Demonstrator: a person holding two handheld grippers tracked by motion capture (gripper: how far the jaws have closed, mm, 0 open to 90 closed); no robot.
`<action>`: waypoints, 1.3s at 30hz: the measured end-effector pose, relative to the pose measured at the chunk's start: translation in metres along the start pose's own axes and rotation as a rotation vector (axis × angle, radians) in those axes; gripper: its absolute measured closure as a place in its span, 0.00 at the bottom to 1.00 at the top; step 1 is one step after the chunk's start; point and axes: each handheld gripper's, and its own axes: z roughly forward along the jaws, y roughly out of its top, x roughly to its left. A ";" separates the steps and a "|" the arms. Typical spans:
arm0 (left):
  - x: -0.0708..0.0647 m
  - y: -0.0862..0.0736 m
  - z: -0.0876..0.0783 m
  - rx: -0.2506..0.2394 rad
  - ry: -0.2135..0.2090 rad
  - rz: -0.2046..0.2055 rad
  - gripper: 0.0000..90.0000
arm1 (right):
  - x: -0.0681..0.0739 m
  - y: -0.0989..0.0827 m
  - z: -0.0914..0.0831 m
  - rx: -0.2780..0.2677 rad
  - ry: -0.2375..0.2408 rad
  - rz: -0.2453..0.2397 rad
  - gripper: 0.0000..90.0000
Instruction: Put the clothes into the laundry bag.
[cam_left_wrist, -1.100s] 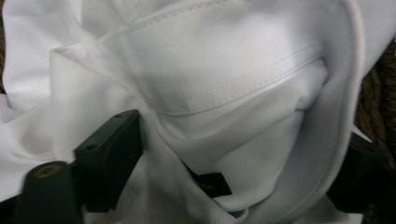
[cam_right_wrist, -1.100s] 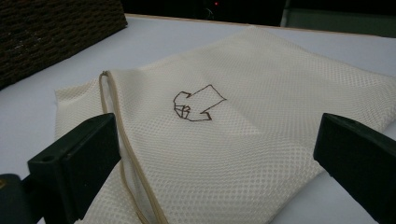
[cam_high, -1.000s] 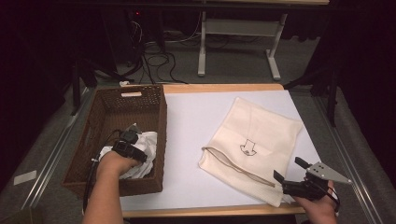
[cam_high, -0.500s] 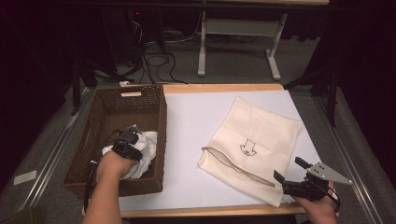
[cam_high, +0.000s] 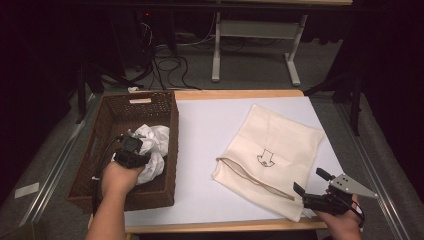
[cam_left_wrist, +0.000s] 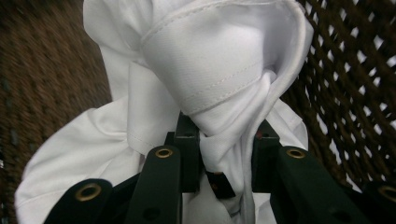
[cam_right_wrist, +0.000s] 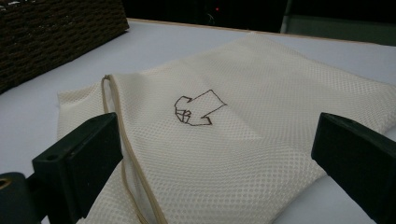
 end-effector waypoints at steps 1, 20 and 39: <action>0.000 0.000 0.000 0.000 0.000 0.000 0.80 | 0.000 0.000 0.000 0.000 0.000 0.000 0.03; -0.003 -0.015 -0.041 -0.430 0.080 0.021 0.80 | 0.001 0.000 0.002 -0.011 0.004 -0.011 0.03; -0.009 -0.026 -0.057 -0.622 0.117 0.067 0.79 | 0.006 -0.002 0.004 -0.044 -0.042 -0.055 0.03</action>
